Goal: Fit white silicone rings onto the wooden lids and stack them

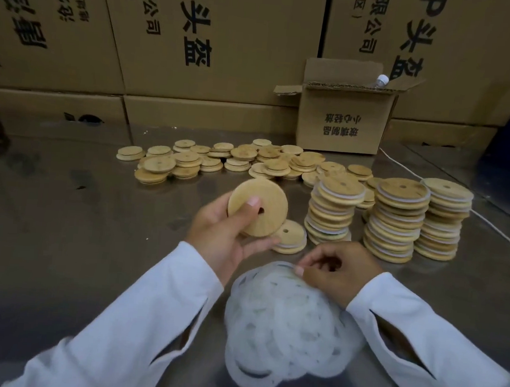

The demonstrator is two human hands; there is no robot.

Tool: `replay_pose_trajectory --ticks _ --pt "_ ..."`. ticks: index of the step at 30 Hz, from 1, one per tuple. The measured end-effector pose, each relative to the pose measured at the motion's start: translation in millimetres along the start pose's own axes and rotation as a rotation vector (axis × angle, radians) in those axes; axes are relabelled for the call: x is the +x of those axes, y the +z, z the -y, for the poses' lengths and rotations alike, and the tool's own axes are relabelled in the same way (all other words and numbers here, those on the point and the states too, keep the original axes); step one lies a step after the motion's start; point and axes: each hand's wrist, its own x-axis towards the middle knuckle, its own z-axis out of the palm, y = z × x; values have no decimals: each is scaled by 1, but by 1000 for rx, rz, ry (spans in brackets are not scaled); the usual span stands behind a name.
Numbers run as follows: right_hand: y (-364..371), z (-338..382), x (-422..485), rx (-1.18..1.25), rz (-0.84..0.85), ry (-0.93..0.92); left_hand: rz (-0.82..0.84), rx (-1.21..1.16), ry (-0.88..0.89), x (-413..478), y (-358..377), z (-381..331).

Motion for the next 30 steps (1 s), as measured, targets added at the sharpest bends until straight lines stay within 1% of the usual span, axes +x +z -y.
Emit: replay_pose_trajectory --ticks 3,5,10,12,16,21,23,26,28,30 --pt "-5 3 -2 25 16 -16 16 -12 -39 -5 -8 6" --pt "-13 5 -4 30 69 -14 -7 43 -76 -4 -11 8" --pt "-33 6 -7 -38 338 0 1 66 -104 -3 -10 12" --pt "-37 5 -7 -52 392 -5 23 66 -117 -2 -11 13" --pt "-44 3 -8 -76 456 -7 118 -30 -188 -3 -11 12" --pt "-41 3 -9 -154 402 -54 159 -41 -219 -4 -11 12" --pt "-44 7 -10 -43 413 -94 154 -46 -234 -4 -10 13" --pt "-48 11 -10 386 410 -130 141 -65 -262 -3 -9 12" --pt "-43 14 -9 639 345 -129 140 -107 -278 -3 -8 12" --pt "-31 16 -7 768 264 -128 155 -140 -306 -4 -6 12"
